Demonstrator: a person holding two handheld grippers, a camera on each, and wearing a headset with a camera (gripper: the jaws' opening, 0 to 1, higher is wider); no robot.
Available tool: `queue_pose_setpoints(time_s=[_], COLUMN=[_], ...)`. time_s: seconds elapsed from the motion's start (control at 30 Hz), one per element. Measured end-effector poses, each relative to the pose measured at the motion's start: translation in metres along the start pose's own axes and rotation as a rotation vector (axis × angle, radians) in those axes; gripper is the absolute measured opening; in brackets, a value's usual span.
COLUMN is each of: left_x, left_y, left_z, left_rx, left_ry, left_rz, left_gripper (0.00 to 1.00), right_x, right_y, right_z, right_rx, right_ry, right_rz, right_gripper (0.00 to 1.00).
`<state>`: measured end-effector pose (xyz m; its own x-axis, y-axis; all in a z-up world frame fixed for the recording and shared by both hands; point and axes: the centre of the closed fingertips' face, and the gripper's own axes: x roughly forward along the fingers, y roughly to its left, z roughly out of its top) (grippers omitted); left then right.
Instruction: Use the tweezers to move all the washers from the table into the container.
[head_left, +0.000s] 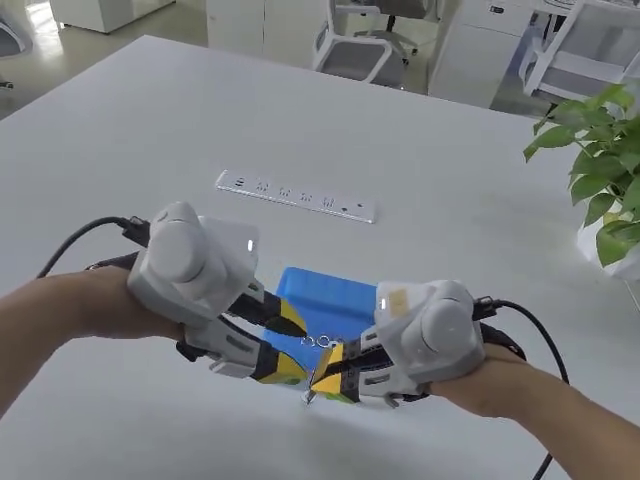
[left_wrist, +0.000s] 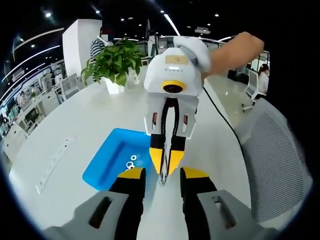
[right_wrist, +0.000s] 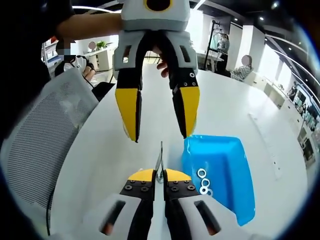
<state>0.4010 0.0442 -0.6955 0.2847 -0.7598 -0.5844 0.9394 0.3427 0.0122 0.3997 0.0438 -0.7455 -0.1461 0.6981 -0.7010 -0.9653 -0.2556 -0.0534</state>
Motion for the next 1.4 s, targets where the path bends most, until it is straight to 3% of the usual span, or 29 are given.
queue_pose_setpoints(time_s=[0.2,0.3,0.63,0.9,1.4], left_x=[-0.006,-0.01,-0.02,-0.027,-0.035], left_y=[-0.002,-0.003,-0.005,-0.001,0.008], left_z=[-0.005,-0.007,-0.001,0.001,0.003], left_rx=[-0.072,-0.075,-0.153,-0.204,-0.248], left_ry=[-0.011,-0.015,-0.068,-0.105,-0.15], left_rz=[0.011,0.029,0.069,0.103,0.161], left_gripper=[0.47,0.5,0.63,0.75,0.96], right_x=[-0.009,-0.014,-0.031,-0.045,-0.045], right_y=[-0.003,-0.004,-0.009,-0.024,-0.056], right_z=[0.009,0.014,0.03,0.044,0.037], right_rx=[-0.008,-0.012,-0.029,-0.059,-0.085], right_ry=[-0.008,-0.015,-0.027,-0.035,-0.007], right_rz=[-0.006,-0.005,0.004,-0.018,-0.058], right_gripper=[0.06,0.06,0.06,0.06,0.06])
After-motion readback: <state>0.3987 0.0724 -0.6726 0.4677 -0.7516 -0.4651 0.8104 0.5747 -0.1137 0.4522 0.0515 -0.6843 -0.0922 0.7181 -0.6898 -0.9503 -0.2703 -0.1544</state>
